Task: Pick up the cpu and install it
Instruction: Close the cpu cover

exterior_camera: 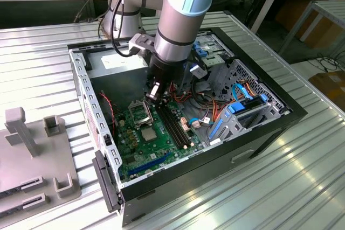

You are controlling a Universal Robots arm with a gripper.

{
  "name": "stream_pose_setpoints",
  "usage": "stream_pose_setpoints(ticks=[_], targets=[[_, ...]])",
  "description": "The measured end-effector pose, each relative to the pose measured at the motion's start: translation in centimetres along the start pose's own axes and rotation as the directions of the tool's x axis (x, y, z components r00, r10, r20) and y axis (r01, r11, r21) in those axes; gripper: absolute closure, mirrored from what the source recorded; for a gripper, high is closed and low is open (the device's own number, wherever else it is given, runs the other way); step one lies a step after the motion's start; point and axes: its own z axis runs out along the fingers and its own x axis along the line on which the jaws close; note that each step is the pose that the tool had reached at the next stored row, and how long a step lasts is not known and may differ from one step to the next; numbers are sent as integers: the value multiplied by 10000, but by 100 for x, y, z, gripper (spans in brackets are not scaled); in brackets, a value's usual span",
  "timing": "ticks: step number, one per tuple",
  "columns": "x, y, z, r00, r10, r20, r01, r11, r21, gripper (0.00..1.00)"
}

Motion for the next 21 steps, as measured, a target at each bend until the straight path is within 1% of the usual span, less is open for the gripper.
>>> stream_pose_setpoints(ticks=[1,3,5,7,11,16,21], targets=[[-2,3,3,10000,-3,26,3,10000,-31,89],[-6,7,10,9999,-9,120,11,9999,-137,89],[-5,7,18,9998,-18,176,21,9998,-200,89],[-5,6,29,9998,-108,181,112,9997,-212,89],[-4,5,45,9989,-445,164,448,9987,-221,89],[-4,4,72,9987,-491,169,495,9985,-231,89],[-2,4,90,9985,-503,201,508,9984,-263,89]])
